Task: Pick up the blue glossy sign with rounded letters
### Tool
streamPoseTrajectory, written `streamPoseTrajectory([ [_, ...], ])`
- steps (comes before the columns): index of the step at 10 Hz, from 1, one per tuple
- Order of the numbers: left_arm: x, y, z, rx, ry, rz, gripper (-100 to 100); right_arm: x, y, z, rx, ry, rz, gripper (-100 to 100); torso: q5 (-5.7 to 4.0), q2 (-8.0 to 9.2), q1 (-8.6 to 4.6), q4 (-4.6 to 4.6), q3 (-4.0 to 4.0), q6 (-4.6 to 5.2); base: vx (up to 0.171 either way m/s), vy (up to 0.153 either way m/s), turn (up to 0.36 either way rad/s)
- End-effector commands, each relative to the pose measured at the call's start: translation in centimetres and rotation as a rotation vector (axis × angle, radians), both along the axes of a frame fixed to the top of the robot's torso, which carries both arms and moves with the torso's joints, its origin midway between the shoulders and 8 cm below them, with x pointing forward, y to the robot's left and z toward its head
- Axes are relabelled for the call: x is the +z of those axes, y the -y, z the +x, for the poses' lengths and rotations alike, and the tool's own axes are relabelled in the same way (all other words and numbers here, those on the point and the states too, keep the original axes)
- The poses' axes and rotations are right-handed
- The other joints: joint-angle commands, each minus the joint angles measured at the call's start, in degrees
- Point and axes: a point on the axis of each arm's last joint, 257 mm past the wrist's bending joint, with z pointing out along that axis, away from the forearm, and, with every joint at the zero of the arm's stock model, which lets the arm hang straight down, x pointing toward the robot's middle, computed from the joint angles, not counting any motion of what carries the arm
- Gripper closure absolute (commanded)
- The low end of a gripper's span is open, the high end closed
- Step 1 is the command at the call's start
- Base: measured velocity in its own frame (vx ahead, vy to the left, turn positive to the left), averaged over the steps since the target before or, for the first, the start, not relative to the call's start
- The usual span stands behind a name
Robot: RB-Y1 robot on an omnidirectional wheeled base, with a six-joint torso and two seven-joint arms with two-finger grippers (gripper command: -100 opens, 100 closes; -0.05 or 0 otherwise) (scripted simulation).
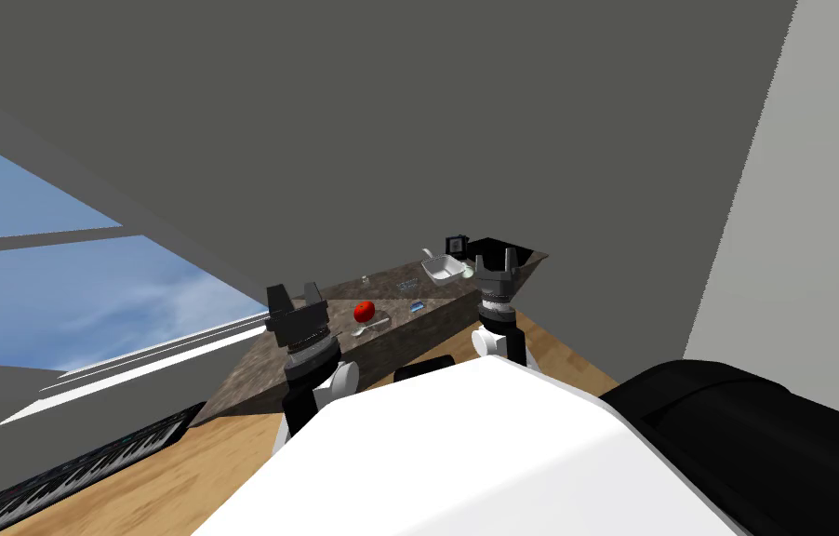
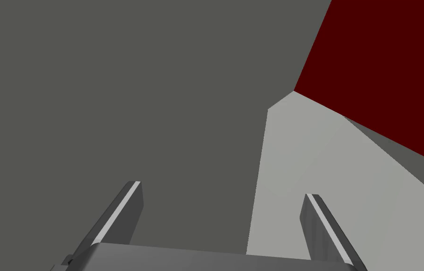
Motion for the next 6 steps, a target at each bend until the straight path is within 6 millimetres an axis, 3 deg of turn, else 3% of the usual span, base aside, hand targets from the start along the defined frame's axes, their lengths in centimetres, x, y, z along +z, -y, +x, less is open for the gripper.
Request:
streamPoseTrajectory([
  [1,-0.5,0.3,0.5,-0.007,-0.021,0.040,-100,0.0,0.0,0.0,0.000,0.000,0.000,0,0.00,0.00,0.00,0.00,0.00,0.00,-0.004,-0.020,-0.006],
  [6,-3.9,-0.6,3.8,0.029,-0.137,0.184,-100,0.0,0.0,0.0,0.000,0.000,0.000,0,-0.06,0.02,-0.30,0.00,0.01,0.01,-0.010,-0.072,-0.013],
])
